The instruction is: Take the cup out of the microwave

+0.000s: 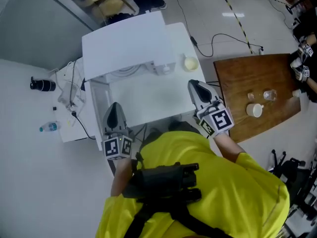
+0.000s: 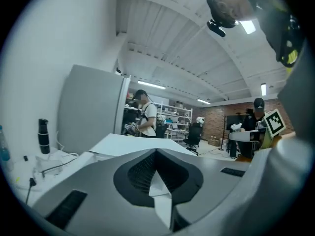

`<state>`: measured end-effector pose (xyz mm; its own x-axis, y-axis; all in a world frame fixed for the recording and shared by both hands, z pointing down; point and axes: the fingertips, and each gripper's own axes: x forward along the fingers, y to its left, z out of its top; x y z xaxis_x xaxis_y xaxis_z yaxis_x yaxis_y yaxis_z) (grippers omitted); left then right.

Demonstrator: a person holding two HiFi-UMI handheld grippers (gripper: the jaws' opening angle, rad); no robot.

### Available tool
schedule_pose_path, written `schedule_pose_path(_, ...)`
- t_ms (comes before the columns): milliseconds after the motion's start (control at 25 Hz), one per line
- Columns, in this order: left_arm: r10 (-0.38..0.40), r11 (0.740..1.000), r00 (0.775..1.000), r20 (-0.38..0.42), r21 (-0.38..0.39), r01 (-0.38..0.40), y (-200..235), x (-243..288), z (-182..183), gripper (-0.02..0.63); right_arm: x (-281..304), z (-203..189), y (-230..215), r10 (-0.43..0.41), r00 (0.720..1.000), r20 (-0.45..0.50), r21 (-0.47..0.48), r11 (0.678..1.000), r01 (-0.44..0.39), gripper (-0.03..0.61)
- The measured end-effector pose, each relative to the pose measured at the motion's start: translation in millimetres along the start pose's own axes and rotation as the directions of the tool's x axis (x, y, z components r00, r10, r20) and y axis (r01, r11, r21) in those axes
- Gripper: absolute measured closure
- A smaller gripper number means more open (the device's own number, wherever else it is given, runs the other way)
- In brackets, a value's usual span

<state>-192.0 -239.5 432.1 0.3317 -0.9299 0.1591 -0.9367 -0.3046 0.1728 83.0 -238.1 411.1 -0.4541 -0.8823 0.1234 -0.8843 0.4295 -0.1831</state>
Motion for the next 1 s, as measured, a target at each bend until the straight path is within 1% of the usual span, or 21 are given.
schedule_pose_path(80, 0.079, 0.997, 0.997, 0.025, -0.016, -0.079, 31, -27, 16, 0.614, 13, 16, 29, 0.044, 0.999, 0.03, -0.027, 0.999, -0.043, 0.575)
schedule_pose_path(120, 0.106, 0.994, 0.994, 0.04, -0.013, -0.106, 43, -41, 25, 0.614, 17, 21, 43, 0.065, 0.997, 0.038, -0.03, 0.997, -0.064, 0.575)
schedule_pose_path(200, 0.127, 0.992, 0.99, 0.057, -0.006, -0.127, 56, -63, 38, 0.614, 24, 25, 69, 0.105, 0.994, 0.039, -0.034, 0.994, -0.104, 0.577)
schedule_pose_path(280, 0.125, 0.992, 0.99, 0.061, -0.001, -0.126, 62, -77, 44, 0.614, 28, 24, 89, 0.134, 0.991, 0.029, -0.045, 0.99, -0.133, 0.575)
schedule_pose_path(400, 0.127, 0.992, 0.99, 0.056, 0.019, -0.128, 71, -88, 47, 0.614, 33, 20, 107, 0.153, 0.988, 0.014, -0.055, 0.987, -0.152, 0.577)
schedule_pose_path(600, 0.111, 0.994, 0.993, 0.046, 0.007, -0.111, 83, -91, 43, 0.614, 37, 18, 128, 0.153, 0.988, 0.01, -0.07, 0.986, -0.152, 0.575)
schedule_pose_path(800, 0.064, 0.998, 0.997, 0.037, 0.021, -0.064, 78, -91, 44, 0.614, 34, 16, 139, 0.145, 0.989, 0.007, -0.08, 0.986, -0.144, 0.575)
schedule_pose_path(1000, 0.035, 0.999, 0.999, -0.006, 0.003, -0.035, 81, -94, 34, 0.614, 34, 9, 155, 0.149, 0.989, -0.006, -0.073, 0.986, -0.15, 0.575)
